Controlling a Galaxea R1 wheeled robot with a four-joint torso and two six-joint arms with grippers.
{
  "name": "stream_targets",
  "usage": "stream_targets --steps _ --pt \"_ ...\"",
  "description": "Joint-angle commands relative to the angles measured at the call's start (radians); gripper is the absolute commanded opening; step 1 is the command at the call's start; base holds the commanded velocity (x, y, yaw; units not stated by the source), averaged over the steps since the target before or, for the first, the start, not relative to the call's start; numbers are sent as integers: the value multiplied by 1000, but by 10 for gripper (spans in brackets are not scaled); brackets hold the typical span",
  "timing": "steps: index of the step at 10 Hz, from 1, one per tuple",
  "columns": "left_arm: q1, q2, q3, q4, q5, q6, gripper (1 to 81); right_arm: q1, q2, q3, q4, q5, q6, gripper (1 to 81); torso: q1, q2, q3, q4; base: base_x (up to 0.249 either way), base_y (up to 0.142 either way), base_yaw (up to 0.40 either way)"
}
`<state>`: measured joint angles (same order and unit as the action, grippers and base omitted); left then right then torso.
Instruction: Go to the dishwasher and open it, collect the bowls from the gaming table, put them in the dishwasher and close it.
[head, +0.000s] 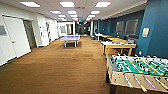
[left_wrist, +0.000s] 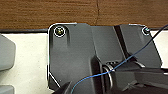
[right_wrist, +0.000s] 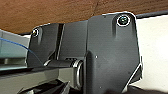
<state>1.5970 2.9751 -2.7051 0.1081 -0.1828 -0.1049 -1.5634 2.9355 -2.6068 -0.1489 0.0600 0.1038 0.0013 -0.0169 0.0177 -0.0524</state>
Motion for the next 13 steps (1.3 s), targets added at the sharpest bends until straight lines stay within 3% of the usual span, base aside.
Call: stream_targets --steps 1,13 --pt "-44 -10 -2 -5 42 1 811 50 3 -7 -9 -42 -6 811 0 0 0 0 136 0 0" --pt "-45 -11 -2 -4 43 1 811 50 19 -10 -27 -48 -10 811 0 0 -1 0 136 0 0"
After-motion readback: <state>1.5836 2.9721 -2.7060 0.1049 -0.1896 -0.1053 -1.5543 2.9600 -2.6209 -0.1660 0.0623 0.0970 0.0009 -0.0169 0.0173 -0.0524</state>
